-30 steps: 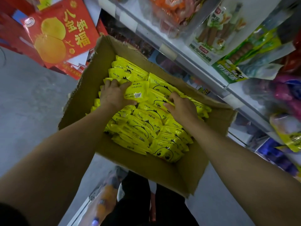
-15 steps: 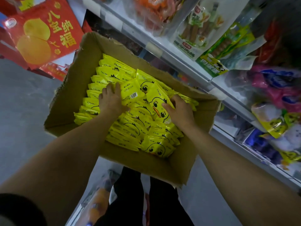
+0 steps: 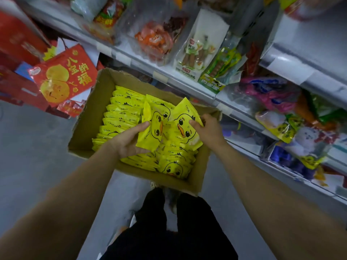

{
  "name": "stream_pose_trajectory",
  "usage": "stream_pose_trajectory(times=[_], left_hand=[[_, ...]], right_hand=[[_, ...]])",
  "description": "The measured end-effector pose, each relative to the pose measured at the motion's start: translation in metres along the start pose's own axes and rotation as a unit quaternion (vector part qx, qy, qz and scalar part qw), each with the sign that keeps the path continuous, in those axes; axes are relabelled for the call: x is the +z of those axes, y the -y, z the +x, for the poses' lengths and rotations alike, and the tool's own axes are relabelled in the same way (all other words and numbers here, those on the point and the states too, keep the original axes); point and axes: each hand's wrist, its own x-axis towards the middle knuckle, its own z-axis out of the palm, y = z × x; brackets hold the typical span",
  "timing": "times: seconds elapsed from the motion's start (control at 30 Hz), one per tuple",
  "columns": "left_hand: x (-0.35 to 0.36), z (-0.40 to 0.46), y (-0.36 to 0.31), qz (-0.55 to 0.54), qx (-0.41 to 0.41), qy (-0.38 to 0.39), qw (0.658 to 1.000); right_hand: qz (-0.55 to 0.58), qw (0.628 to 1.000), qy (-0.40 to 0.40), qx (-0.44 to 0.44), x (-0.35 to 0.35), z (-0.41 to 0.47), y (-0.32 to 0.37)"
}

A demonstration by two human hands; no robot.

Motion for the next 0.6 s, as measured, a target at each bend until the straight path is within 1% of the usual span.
stream_pose_trajectory(times=[0.03, 0.1, 0.17, 0.2, 0.23, 0.27, 0.33, 0.37, 0.4, 0.47, 0.6], left_hand=[[0.011, -0.01, 0.0, -0.008, 0.009, 0.046, 0.999], [0.034, -0.026, -0.003, -0.01, 0.028, 0.086, 0.996], [0.061, -0.042, -0.007, 0.026, 0.052, 0.075, 0.996], [0.072, -0.047, -0.007, 0.047, 0.06, 0.082, 0.994], [0.089, -0.055, -0.008, 0.083, 0.072, 0.077, 0.991], [0.108, -0.067, -0.01, 0.12, 0.073, 0.052, 0.989], [0.136, -0.083, -0.012, 0.168, 0.094, -0.038, 0.98], [0.154, -0.092, -0.01, 0.191, 0.106, -0.049, 0.975], [0.171, -0.095, -0.009, 0.216, 0.11, -0.046, 0.969], [0.214, -0.109, -0.003, 0.263, 0.133, -0.014, 0.955], [0.307, -0.144, 0.014, 0.307, 0.245, 0.01, 0.919]], right_hand=[[0.011, 1.0, -0.005, -0.007, -0.01, -0.007, 0.003], [0.025, 0.999, -0.019, -0.018, -0.03, -0.019, 0.006], [0.06, 0.997, -0.032, -0.027, -0.059, -0.033, 0.008], [0.078, 0.996, -0.036, -0.026, -0.067, -0.036, 0.007], [0.093, 0.994, -0.049, -0.028, -0.084, -0.043, 0.005], [0.104, 0.992, -0.062, -0.031, -0.099, -0.049, 0.002], [0.116, 0.989, -0.081, -0.042, -0.133, -0.061, -0.008], [0.123, 0.987, -0.092, -0.051, -0.155, -0.07, -0.013], [0.129, 0.984, -0.104, -0.062, -0.176, -0.077, -0.019], [0.146, 0.976, -0.13, -0.094, -0.221, -0.099, -0.027], [0.207, 0.95, -0.186, -0.138, -0.307, -0.144, -0.052]])
